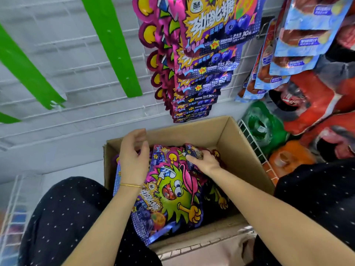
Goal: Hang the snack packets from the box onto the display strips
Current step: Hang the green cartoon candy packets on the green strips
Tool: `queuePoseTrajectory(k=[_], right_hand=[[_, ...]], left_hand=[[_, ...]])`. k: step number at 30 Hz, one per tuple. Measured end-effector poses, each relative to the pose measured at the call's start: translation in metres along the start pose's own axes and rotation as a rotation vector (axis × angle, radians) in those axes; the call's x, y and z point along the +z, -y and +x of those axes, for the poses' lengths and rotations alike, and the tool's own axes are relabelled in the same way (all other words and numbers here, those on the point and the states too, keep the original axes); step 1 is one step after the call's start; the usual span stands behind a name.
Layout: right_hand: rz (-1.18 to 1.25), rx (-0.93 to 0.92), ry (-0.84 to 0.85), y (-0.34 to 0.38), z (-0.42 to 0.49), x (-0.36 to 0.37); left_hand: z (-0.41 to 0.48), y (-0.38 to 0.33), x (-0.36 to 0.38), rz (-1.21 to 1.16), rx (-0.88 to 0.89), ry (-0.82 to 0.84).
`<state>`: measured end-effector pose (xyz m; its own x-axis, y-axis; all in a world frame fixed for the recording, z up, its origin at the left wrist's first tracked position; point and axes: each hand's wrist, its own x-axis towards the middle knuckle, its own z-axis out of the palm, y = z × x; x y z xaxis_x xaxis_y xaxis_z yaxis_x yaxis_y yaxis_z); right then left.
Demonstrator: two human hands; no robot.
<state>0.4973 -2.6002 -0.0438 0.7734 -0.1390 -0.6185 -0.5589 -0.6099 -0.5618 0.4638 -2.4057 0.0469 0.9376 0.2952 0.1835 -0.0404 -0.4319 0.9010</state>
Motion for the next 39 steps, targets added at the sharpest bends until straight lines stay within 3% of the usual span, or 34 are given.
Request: queuePoseTrajectory(k=[3, 7, 16, 21, 23, 28, 31, 33, 35, 37, 39], right_hand=[[0.016, 0.165, -0.006, -0.001, 0.008, 0.022], [-0.034, 0.166, -0.074, -0.003, 0.011, 0.032], [-0.373, -0.148, -0.137, 0.005, -0.01, -0.012], [-0.455, -0.278, -0.12, 0.019, -0.03, -0.081], [-0.495, -0.384, -0.064, 0.037, -0.046, -0.106], [-0.617, -0.768, 0.04, 0.062, -0.106, -0.135], [-0.582, -0.975, 0.149, 0.048, -0.126, -0.125], [-0.58, -1.032, 0.252, 0.042, -0.131, -0.112], [-0.554, -1.053, 0.34, 0.041, -0.129, -0.103], [-0.467, -0.963, 0.449, 0.043, -0.126, -0.105], [-0.375, -0.852, 0.439, 0.046, -0.122, -0.114]], left_hand=[[-0.001, -0.001, 0.001, -0.017, -0.029, 0.001], [-0.002, -0.005, 0.002, -0.021, -0.023, 0.003], [-0.004, -0.01, 0.005, -0.081, -0.061, -0.007], [-0.01, -0.017, 0.012, -0.298, -0.129, 0.122], [-0.013, -0.022, 0.013, -0.458, -0.294, 0.243], [-0.008, -0.026, 0.018, -0.953, -1.091, 0.57], [-0.004, -0.027, 0.016, -1.074, -1.281, 0.676], [-0.003, -0.03, 0.016, -1.051, -1.31, 0.652], [-0.003, -0.029, 0.018, -0.866, -1.266, 0.593], [-0.006, -0.026, 0.018, -0.551, -1.154, 0.615], [-0.007, -0.025, 0.014, -0.441, -1.093, 0.674]])
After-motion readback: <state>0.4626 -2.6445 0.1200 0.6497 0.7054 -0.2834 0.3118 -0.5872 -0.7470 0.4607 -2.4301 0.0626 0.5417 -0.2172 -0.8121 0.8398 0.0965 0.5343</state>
